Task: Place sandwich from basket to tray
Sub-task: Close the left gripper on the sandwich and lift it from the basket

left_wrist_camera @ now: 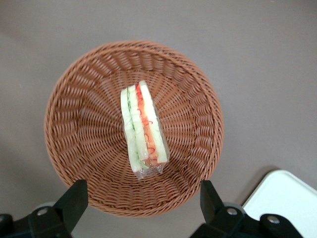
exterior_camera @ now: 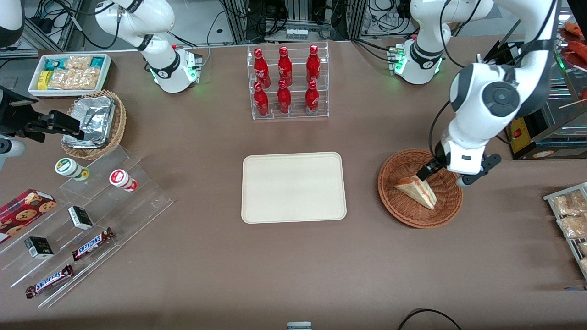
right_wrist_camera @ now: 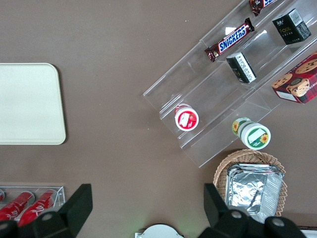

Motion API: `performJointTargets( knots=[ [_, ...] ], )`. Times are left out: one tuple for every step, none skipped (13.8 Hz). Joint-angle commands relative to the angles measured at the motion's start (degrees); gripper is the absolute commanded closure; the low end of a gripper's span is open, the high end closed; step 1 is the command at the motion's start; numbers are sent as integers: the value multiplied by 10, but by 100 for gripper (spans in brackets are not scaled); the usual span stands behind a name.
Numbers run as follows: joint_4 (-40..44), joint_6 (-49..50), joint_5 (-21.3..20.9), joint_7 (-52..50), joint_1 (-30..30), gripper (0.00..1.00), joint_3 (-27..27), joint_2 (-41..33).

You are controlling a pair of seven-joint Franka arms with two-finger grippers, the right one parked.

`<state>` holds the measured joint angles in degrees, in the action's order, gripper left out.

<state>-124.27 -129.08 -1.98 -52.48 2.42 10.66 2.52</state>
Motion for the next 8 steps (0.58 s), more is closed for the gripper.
performJointTargets(
  knots=[
    [-11,-20,-2,-45,-1,0,0,20],
    [-12,-28,-3,-54,-1,0,0,32],
    [-12,-33,-3,-61,-1,0,0,45],
    [-12,-39,-2,-63,-2,0,0,56],
    [-13,-50,-2,-64,-2,0,0,71],
    [-19,-68,-2,-64,-2,0,0,82],
    [-22,-80,-2,-64,-2,0,0,86],
    [-22,-84,-2,-67,-2,0,0,95]
  ],
)
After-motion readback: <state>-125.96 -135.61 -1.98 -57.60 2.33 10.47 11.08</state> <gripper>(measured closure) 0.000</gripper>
